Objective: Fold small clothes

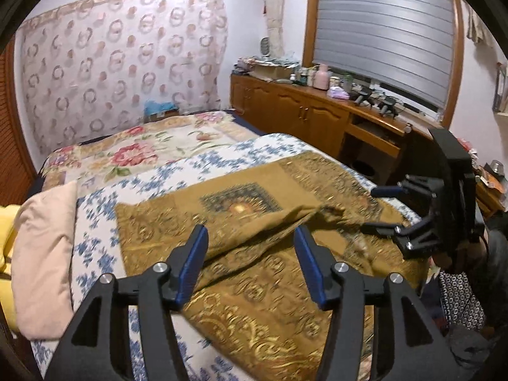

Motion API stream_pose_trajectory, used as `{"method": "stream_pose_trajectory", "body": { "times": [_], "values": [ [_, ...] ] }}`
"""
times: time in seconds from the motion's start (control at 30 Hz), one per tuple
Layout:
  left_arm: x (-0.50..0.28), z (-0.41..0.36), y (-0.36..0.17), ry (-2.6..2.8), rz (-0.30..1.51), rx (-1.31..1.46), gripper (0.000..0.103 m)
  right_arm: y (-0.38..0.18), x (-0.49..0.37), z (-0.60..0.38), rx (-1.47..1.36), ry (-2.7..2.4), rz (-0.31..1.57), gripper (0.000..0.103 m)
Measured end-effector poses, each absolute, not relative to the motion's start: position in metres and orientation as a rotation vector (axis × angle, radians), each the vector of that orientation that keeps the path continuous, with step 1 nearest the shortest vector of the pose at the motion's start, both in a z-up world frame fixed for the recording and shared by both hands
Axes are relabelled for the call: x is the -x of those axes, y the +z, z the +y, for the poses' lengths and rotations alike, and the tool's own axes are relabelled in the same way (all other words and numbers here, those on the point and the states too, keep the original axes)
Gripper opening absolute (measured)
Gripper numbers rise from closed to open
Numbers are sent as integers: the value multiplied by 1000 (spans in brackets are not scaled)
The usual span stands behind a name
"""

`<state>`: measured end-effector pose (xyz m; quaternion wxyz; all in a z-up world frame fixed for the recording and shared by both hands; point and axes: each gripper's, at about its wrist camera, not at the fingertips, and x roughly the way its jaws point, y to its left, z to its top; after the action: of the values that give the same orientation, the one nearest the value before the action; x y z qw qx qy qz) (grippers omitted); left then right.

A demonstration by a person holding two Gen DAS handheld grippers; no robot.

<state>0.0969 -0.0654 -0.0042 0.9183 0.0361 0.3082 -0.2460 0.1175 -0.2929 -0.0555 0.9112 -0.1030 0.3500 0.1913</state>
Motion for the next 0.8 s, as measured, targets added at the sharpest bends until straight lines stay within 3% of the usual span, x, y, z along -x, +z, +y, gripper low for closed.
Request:
{"method": "stream_pose_trajectory", "body": {
  "times": [0.57, 0.73, 0.8],
  "values": [
    [-97, -15, -36, -385, 695, -9, 55, -69, -181, -245, 297, 487, 863, 78],
    [-96, -9, -41, -374, 704, -4, 55, -80, -191, -243, 289, 513, 909, 70],
    [-97, -7, -42, -370, 706, -3, 55, -84, -192, -243, 287, 530, 923, 57]
  ]
}}
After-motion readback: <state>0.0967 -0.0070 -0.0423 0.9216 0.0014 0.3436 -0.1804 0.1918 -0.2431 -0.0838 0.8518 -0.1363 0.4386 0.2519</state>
